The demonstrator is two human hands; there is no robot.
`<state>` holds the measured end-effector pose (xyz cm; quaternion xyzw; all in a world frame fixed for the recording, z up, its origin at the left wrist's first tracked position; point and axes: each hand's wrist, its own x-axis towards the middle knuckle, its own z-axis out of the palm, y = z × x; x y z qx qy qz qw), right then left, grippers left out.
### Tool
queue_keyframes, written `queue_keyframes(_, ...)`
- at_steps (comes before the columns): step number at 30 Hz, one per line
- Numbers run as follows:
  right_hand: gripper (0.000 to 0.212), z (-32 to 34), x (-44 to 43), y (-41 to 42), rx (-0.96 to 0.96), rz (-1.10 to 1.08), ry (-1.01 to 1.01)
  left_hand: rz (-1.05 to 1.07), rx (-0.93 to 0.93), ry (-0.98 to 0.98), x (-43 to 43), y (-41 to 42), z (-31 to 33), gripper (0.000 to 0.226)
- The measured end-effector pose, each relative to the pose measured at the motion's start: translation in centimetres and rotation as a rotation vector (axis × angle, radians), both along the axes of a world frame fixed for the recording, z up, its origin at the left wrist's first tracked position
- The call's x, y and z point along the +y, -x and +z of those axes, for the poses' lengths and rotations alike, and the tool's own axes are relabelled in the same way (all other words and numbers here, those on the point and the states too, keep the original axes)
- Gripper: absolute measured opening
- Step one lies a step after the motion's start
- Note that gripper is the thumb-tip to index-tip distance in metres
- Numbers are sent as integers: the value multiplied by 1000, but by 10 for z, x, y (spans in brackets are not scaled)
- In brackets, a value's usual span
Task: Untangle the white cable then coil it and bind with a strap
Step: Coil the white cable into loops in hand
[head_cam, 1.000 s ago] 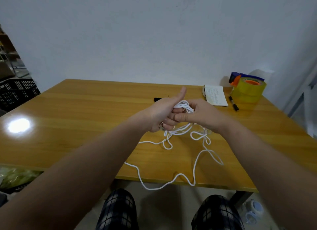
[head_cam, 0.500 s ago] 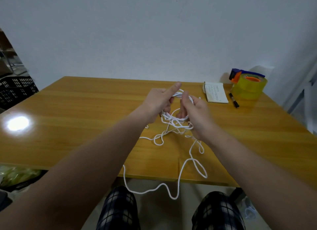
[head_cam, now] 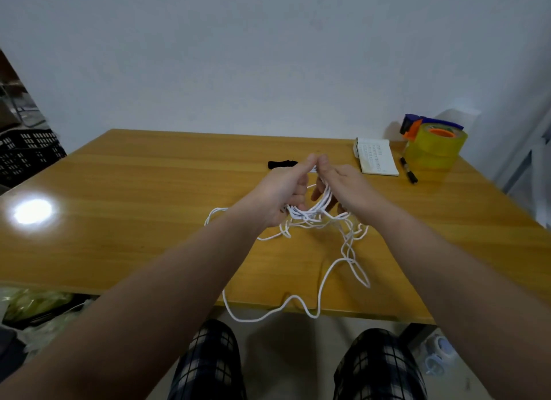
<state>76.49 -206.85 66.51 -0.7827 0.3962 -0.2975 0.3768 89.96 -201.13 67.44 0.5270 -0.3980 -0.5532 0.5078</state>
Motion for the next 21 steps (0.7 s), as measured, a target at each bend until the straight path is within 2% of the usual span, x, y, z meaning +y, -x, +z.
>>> queue_keyframes(2,62,4,-1,4,25,54,16,-117,32,-13,0,-6,2,43)
queue_keyframes(4,60,6,-3,4,69,47,135,-192,99,-57,1,-10,3,44)
queue_keyframes(7,63,1,-6,1,126,-11,308,-181,103,-78,3,-11,1,49)
queue_keyframes(10,63,-4,-9,1,161,-42,365,-191,33,-50,3,-11,1,46)
queue_keyframes(13,56,-3,-8,1,210,-20,413,-232,56,-59,7,-14,2,35)
queue_keyframes(17,73,2,-8,0,367,-3,512,-306,81,-94,8,-27,2,31)
queue_keyframes(21,62,10,-4,-2,479,-5,584,-252,77,-71,9,-29,2,29)
